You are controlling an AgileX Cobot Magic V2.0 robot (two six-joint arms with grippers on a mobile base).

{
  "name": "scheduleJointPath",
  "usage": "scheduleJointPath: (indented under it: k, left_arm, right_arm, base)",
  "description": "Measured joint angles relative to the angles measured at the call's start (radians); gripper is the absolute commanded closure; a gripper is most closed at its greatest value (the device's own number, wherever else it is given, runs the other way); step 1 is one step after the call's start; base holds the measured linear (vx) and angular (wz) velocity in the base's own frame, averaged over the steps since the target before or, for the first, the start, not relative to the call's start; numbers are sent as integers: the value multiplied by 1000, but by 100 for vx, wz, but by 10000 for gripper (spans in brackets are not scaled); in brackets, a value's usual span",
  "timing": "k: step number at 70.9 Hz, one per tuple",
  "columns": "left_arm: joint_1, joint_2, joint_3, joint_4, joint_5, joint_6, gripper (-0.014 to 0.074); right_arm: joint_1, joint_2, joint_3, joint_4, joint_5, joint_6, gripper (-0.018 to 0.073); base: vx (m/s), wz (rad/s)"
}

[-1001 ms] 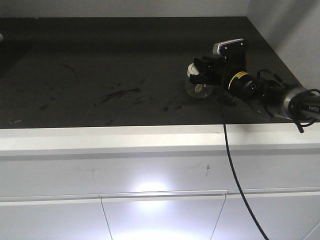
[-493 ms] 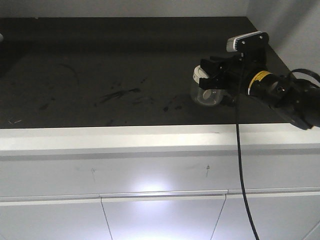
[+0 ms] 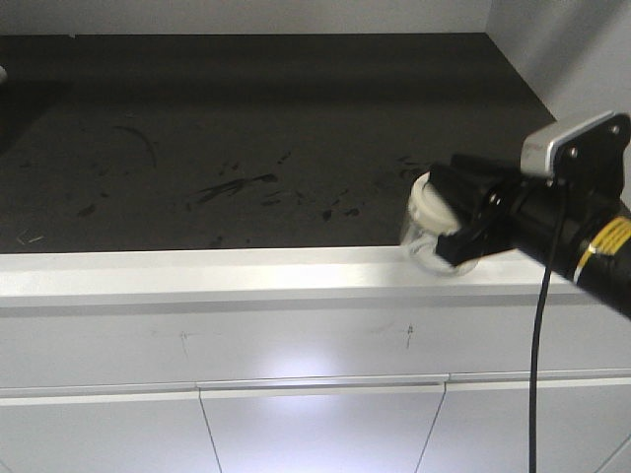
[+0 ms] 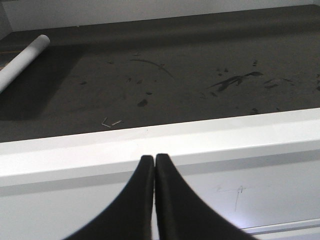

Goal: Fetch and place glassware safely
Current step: 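Lift the glass jar with the right gripper and pull it out of the hood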

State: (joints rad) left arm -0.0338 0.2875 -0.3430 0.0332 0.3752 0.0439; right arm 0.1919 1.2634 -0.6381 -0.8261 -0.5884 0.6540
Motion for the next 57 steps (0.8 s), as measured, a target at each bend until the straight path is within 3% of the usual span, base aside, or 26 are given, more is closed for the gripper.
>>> scheduleJointPath:
  k: [17,42,57]
  left_arm:
    - [0,0,0,0,0,0,603]
    - [0,0,0,0,0,0,603]
    - [0,0,0,0,0,0,603]
  right_arm:
    - [213,-87,64,-8,4,0,563]
    - [461,-160,64,20,-3,0,563]
    - [540,-167,64,22,-32,0,563]
  base:
    - [0,0]
    - [0,0]
    - [0,0]
